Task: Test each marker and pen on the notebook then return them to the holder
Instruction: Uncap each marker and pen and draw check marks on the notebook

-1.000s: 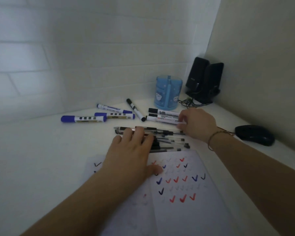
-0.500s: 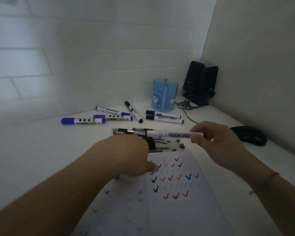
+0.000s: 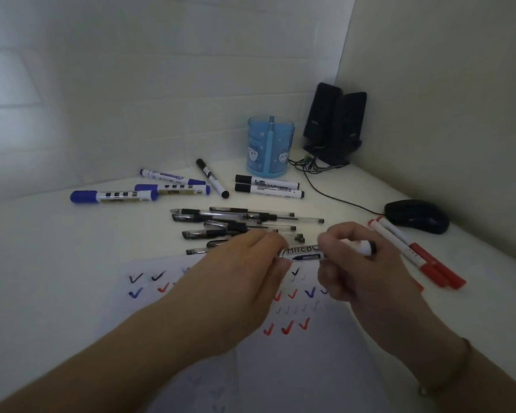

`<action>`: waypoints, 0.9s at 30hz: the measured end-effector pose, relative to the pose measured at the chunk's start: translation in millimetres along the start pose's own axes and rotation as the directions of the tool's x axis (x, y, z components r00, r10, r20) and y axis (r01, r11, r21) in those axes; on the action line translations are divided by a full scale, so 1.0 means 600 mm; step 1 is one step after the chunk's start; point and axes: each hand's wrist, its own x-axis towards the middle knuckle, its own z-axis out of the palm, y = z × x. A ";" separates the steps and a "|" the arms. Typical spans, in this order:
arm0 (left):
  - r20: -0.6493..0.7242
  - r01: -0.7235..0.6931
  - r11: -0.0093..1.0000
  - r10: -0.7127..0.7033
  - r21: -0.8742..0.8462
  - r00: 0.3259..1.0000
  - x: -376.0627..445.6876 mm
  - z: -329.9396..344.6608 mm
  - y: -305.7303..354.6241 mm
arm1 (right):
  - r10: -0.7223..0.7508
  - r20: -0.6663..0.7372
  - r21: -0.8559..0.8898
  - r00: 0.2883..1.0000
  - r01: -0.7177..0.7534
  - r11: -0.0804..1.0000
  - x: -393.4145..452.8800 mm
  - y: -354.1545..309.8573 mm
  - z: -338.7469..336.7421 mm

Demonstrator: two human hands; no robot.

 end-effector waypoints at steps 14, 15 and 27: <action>0.160 0.018 0.972 0.021 -0.236 0.987 0.008 -0.004 -0.018 | -0.193 0.194 -0.073 0.962 0.211 0.975 -0.005 0.004 -0.015; 0.179 0.054 0.976 -0.016 -0.212 0.984 0.006 -0.006 -0.020 | -0.187 0.192 -0.072 0.963 0.204 0.976 -0.002 0.000 -0.024; 0.326 -0.015 0.999 0.028 -0.044 0.945 0.004 0.008 -0.047 | -0.032 0.274 -0.094 0.961 0.060 0.994 0.011 0.007 -0.067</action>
